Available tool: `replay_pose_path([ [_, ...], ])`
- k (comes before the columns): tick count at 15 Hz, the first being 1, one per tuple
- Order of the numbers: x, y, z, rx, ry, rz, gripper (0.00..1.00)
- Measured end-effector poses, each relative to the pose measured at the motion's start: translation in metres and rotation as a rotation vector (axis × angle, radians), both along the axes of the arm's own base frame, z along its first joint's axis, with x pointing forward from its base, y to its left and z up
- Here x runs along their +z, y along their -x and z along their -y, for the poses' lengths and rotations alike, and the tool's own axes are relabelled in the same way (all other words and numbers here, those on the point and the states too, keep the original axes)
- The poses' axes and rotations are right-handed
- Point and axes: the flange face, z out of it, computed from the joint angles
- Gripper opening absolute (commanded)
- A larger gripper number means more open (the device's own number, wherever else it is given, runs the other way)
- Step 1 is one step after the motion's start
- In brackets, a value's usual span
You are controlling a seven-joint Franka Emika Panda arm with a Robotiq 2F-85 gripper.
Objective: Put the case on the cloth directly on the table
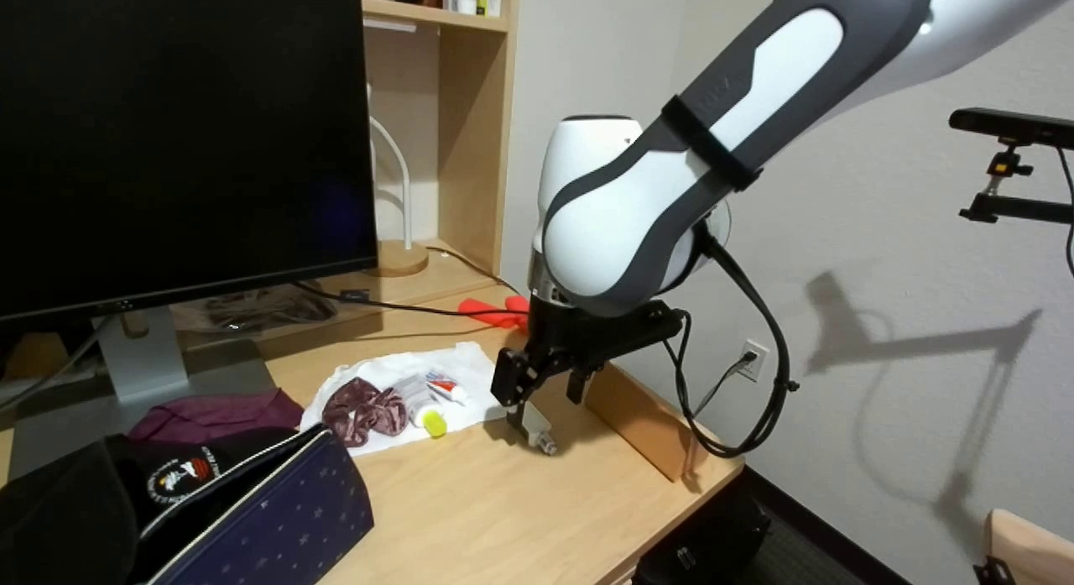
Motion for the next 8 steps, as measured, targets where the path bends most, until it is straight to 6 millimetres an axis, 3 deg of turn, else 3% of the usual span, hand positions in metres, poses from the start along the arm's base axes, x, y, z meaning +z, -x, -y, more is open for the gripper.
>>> replay_pose_path([
  [8,-0.0117,-0.0052,0.0017,-0.036,0.005,0.059,1.00],
])
